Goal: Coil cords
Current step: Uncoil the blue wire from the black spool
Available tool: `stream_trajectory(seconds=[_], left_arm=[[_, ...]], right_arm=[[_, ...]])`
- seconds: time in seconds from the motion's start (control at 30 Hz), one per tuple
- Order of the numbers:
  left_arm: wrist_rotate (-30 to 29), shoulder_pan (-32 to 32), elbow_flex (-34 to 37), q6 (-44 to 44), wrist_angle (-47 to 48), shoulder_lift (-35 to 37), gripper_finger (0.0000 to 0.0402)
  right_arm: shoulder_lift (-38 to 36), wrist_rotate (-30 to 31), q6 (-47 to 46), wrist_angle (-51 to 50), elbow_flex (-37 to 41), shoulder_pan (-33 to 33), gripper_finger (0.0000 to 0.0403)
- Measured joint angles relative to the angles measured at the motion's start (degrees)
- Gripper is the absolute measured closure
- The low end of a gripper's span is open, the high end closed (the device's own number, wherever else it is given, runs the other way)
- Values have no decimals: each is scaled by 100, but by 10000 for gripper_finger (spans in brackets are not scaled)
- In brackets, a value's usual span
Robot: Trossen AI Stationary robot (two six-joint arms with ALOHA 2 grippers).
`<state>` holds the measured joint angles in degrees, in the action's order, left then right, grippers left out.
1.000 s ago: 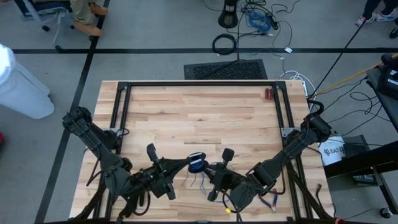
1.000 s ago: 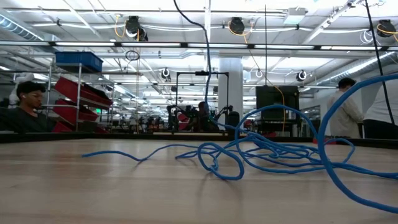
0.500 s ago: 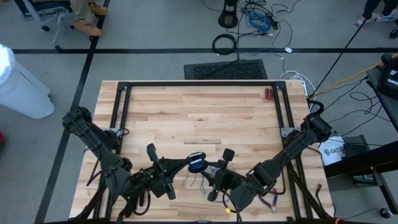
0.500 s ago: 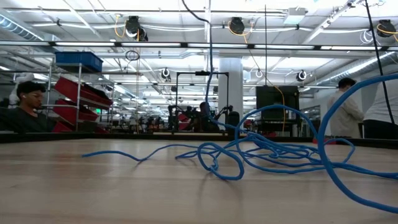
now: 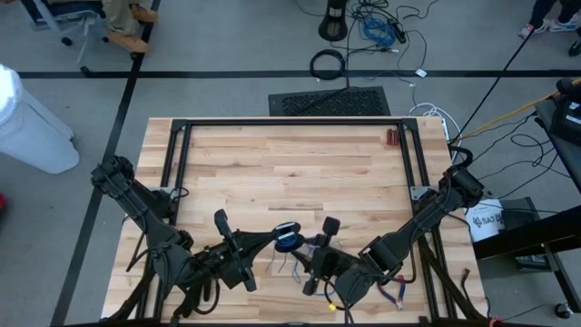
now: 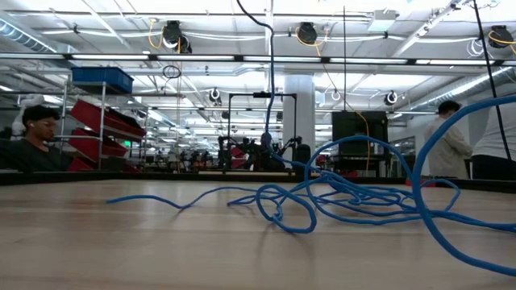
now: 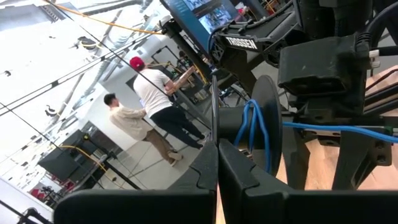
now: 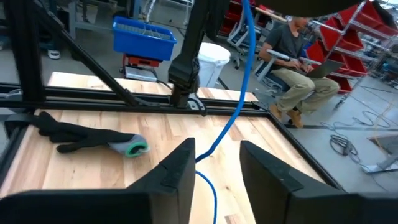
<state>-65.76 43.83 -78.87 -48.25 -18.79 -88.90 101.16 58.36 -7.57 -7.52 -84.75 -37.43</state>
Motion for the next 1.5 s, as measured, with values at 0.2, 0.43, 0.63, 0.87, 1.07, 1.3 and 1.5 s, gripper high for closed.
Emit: stream_trajectory(seconds=[0.2, 0.43, 0.63, 0.87, 1.07, 1.3, 1.5], left_arm=[[-2, 0, 0, -4, 0, 0, 400], [0, 0, 0, -2, 0, 0, 400], [0, 1, 0, -4, 0, 0, 400], [0, 0, 0, -4, 2, 0, 400], [0, 1, 0, 77, 1, 0, 400], [-2, -10, 0, 149, -98, 0, 400], [-101, -143, 0, 594, -232, 0, 400]], right_arm=[[0, -6, -58, 1, 0, 0, 287], [0, -18, -67, 60, 0, 0, 257], [0, 14, -19, 159, 0, 0, 262], [0, 29, 346, 304, 0, -55, 389], [1, 179, 354, 301, 0, -98, 400], [0, 147, 332, 300, 0, -92, 401], [0, 132, 372, 353, 0, -145, 402]])
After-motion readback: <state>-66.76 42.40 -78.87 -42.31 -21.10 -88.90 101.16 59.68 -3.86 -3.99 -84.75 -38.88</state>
